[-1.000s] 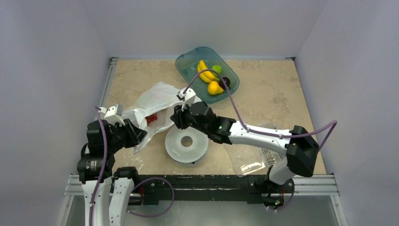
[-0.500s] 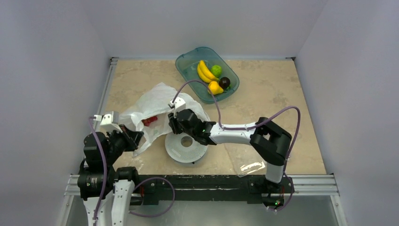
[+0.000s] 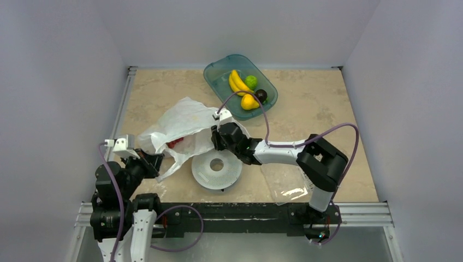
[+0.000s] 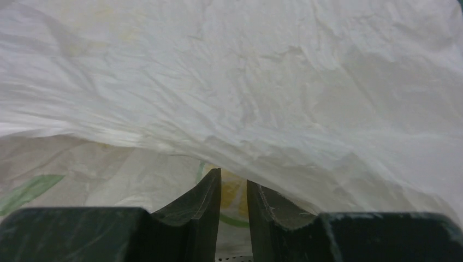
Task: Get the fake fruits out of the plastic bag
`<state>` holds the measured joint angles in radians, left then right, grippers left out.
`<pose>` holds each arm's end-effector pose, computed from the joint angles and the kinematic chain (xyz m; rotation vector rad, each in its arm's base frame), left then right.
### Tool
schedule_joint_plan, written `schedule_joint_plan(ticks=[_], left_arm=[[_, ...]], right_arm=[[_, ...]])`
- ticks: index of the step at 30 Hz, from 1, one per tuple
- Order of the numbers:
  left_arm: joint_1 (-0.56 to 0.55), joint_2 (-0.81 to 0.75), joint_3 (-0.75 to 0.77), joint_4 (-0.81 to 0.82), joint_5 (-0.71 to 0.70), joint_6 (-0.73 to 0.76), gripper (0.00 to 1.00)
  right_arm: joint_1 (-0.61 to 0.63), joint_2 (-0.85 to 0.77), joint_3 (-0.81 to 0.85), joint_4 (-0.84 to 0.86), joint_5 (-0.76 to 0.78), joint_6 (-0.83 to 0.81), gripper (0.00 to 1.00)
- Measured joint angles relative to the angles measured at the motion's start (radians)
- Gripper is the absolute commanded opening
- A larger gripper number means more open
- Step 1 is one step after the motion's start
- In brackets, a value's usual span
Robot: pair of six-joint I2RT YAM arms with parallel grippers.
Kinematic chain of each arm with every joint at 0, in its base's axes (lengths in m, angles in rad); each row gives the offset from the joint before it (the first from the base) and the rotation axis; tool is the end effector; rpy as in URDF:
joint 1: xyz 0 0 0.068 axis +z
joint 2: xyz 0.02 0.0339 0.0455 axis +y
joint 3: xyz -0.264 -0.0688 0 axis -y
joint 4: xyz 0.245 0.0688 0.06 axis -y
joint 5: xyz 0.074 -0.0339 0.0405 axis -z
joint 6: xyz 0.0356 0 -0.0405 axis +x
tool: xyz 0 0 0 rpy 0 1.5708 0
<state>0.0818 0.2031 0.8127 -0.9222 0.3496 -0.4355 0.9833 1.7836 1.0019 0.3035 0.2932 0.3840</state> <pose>0.0311 -0.0097 0.3232 -0.2484 1.8874 -0.5700 0.2235 0.3171 0.1918 -0.4324 2.0274 0.5566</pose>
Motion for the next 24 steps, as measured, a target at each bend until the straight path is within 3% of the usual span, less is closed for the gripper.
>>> schedule_joint_plan(ticks=[10, 24], left_arm=[[0.000, 0.026, -0.008, 0.015, 0.040, 0.000, 0.00], [-0.002, 0.049, -0.008, 0.016, 0.044, 0.000, 0.00]], right_arm=[[0.039, 0.032, 0.123, 0.043, -0.061, 0.003, 0.36], [0.044, 0.335, 0.389, 0.148, 0.008, 0.044, 0.76]])
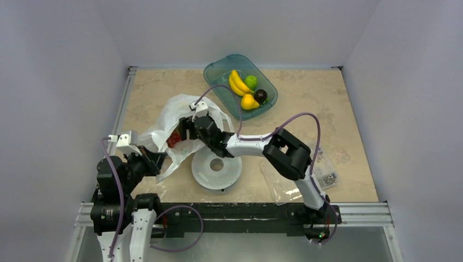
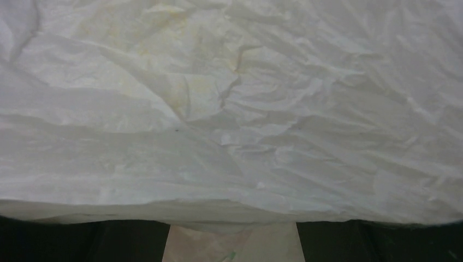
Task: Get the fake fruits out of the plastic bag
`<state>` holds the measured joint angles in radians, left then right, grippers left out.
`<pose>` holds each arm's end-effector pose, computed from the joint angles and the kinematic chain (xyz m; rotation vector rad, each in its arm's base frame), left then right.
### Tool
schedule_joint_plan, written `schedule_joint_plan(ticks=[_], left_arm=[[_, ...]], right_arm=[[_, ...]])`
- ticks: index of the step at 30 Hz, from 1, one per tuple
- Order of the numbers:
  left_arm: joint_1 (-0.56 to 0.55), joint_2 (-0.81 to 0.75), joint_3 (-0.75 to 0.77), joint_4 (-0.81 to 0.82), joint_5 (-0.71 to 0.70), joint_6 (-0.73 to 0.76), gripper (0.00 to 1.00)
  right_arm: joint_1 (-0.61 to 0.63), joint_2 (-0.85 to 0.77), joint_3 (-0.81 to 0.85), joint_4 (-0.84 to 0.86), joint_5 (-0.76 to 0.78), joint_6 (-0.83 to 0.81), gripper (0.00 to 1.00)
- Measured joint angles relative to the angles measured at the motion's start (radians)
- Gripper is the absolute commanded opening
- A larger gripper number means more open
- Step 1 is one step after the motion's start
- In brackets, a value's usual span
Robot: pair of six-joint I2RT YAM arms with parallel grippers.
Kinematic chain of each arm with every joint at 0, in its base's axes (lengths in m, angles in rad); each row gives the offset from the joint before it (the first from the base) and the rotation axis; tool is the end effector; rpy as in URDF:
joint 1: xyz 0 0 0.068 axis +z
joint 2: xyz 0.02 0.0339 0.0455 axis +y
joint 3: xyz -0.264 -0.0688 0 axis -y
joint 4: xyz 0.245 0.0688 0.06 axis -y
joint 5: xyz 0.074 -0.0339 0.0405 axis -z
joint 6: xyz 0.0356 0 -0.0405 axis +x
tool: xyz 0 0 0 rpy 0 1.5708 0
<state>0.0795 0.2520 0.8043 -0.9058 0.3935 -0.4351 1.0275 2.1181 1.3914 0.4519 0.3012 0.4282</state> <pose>0.0427 -0.0103 0.3219 -0.2314 1.9308 -0.6153 0.2594 0.4091 0.1917 -0.3497 1.8657 0.7361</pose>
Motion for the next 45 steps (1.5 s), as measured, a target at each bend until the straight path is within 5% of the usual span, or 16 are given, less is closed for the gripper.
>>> schedule_joint_plan(ticks=[11, 23, 27, 35, 40, 45], left_arm=[[-0.028, 0.005, 0.000, 0.000, 0.000, 0.000, 0.00], [-0.037, 0.017, 0.000, 0.000, -0.001, 0.000, 0.00], [-0.039, 0.018, 0.000, 0.000, 0.000, 0.000, 0.00], [-0.042, 0.018, 0.000, -0.001, 0.000, 0.000, 0.00], [-0.042, 0.018, 0.000, -0.001, -0.004, 0.000, 0.00], [-0.042, 0.018, 0.000, -0.001, -0.015, 0.000, 0.00]], right_arm=[[0.000, 0.137, 0.203, 0.050, 0.140, -0.005, 0.99], [0.000, 0.436, 0.608, -0.059, 0.139, -0.009, 0.99], [-0.001, 0.550, 0.758, -0.136, 0.127, -0.002, 0.85], [-0.005, 0.566, 0.772, -0.164, 0.100, 0.004, 0.31], [-0.013, 0.447, 0.626, -0.175, 0.092, -0.013, 0.13], [-0.016, 0.218, 0.411, -0.152, 0.067, -0.020, 0.04]])
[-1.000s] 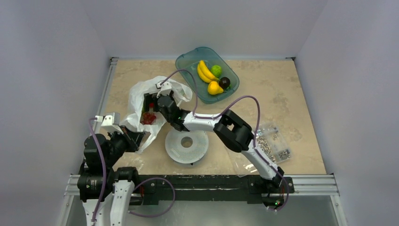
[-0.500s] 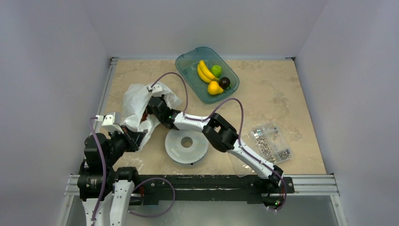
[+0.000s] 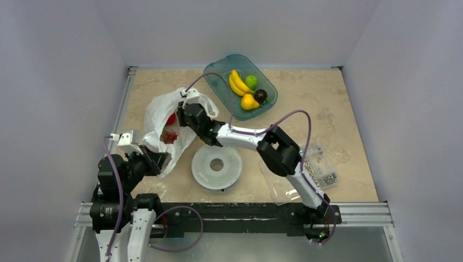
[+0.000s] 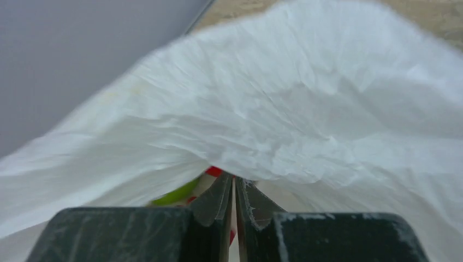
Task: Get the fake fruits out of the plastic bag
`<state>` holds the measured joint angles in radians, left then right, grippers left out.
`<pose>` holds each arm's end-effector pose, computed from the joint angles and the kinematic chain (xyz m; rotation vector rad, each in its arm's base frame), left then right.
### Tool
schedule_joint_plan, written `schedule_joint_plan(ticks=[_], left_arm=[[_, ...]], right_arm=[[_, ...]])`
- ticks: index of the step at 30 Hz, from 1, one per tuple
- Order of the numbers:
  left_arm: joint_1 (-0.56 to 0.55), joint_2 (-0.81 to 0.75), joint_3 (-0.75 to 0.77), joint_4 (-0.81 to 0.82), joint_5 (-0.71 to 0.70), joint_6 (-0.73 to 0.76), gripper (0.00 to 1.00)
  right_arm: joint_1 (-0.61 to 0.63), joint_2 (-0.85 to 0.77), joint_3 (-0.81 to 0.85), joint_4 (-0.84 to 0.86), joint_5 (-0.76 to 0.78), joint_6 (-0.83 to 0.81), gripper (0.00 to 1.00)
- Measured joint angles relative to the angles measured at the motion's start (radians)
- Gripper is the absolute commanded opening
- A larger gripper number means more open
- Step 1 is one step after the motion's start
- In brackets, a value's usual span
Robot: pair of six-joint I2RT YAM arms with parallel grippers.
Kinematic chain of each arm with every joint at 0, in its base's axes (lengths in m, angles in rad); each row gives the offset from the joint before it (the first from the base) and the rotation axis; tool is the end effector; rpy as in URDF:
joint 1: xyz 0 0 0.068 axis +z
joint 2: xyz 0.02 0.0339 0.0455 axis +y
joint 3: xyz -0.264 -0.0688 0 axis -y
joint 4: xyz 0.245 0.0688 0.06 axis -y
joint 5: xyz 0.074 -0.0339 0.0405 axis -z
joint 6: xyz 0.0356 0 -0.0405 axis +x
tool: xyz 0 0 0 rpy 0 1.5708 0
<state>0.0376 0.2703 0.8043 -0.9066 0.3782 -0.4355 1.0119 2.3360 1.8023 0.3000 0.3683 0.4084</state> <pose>0.0461 -0.0114 0.3214 -0.2094 1.9566 -0.6294 0.3018 0.4583 0.2061 -0.2855 1.8190 0.6808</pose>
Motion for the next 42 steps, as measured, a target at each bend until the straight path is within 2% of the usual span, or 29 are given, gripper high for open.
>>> schedule_joint_plan(ticks=[3, 7, 10, 15, 20, 22, 25, 27, 28, 29, 34, 38, 42], left_arm=[[-0.001, 0.000, 0.000, 0.000, -0.014, 0.000, 0.00], [-0.001, -0.001, 0.000, 0.000, -0.033, -0.002, 0.00], [-0.001, -0.006, 0.000, 0.000, -0.043, -0.004, 0.00], [-0.001, 0.003, 0.010, -0.030, -0.073, -0.030, 0.00], [-0.001, 0.097, 0.072, -0.116, -0.095, -0.057, 0.00], [-0.001, 0.121, 0.095, -0.162, -0.116, -0.061, 0.16], [-0.001, 0.121, 0.140, -0.248, -0.159, -0.058, 0.52], [-0.001, 0.122, 0.182, -0.296, -0.184, -0.047, 0.81], [-0.001, 0.124, 0.207, -0.319, -0.194, -0.041, 0.92], [-0.001, 0.130, 0.233, -0.338, -0.202, -0.035, 0.98], [-0.001, 0.227, 0.349, -0.379, -0.274, 0.005, 1.00], [-0.001, 0.354, 0.383, -0.378, -0.326, 0.055, 0.99], [-0.001, 0.473, 0.387, -0.358, -0.343, 0.113, 0.96]], right_arm=[[0.000, -0.144, -0.121, 0.042, -0.031, 0.008, 0.00], [0.000, -0.281, -0.260, 0.084, -0.077, 0.027, 0.00], [0.000, -0.339, -0.344, 0.098, -0.116, 0.038, 0.08], [0.008, -0.331, -0.385, 0.097, -0.232, 0.034, 0.27], [0.072, -0.260, -0.340, 0.068, -0.339, -0.019, 0.29], [0.117, -0.218, -0.302, 0.051, -0.386, -0.037, 0.29], [0.182, -0.179, -0.293, 0.048, -0.449, -0.039, 0.27], [0.214, -0.161, -0.294, 0.040, -0.473, -0.036, 0.26], [0.229, -0.155, -0.295, 0.031, -0.481, -0.034, 0.25], [0.240, -0.152, -0.298, 0.025, -0.491, -0.032, 0.25], [0.246, -0.170, -0.350, 0.008, -0.490, 0.003, 0.23], [0.224, -0.259, -0.448, -0.011, -0.457, 0.073, 0.32], [0.185, -0.366, -0.497, 0.009, -0.417, 0.136, 0.34]])
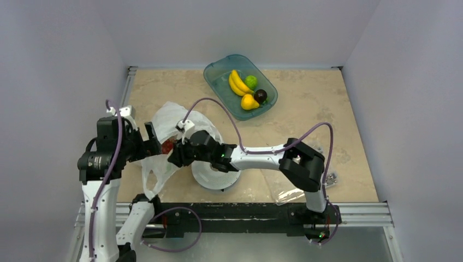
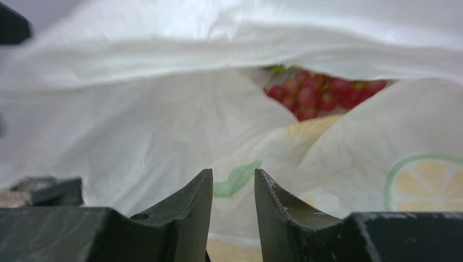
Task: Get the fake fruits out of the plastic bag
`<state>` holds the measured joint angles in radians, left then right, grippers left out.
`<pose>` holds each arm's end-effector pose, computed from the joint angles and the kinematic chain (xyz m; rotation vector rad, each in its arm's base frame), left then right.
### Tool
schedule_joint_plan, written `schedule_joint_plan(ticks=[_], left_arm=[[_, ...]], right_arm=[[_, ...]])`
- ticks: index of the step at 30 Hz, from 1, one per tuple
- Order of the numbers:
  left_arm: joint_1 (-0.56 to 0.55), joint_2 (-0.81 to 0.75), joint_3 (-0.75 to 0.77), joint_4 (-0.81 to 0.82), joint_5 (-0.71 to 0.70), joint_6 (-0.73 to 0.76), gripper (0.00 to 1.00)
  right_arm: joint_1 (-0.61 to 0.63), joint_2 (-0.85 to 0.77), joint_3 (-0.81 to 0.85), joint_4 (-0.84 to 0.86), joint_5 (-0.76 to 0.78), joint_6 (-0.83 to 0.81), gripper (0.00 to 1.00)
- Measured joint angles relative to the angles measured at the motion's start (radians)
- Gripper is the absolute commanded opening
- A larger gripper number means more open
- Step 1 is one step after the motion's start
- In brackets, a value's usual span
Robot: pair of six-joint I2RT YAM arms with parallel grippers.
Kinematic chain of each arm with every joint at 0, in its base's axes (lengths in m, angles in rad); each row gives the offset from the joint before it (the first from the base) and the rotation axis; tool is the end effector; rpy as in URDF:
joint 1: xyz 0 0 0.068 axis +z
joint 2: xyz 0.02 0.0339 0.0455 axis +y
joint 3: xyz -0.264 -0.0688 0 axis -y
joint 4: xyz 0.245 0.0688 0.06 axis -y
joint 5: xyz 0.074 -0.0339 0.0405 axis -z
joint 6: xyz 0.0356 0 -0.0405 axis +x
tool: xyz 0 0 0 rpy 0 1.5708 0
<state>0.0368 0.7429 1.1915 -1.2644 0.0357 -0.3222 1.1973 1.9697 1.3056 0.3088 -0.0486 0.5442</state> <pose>0.0954 0.0022 0.3726 -0.4106 2.3578 -0.1772 0.1645 0.4244 0.2149 -0.7151 1.9995 1.1628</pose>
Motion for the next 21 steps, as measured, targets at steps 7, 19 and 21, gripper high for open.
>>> schedule_joint_plan(ticks=[7, 19, 21], left_arm=[[0.000, 0.110, -0.032, 0.071, 0.021, 0.078, 0.95], [0.000, 0.142, -0.129, 0.130, -0.042, 0.133, 0.37], [0.000, 0.140, -0.136, 0.142, -0.055, 0.135, 0.59]], right_arm=[[-0.042, 0.025, 0.053, 0.057, 0.086, 0.066, 0.42], [-0.037, 0.269, 0.247, 0.049, 0.182, -0.023, 0.44], [-0.037, 0.273, 0.248, 0.048, 0.194, -0.034, 0.43]])
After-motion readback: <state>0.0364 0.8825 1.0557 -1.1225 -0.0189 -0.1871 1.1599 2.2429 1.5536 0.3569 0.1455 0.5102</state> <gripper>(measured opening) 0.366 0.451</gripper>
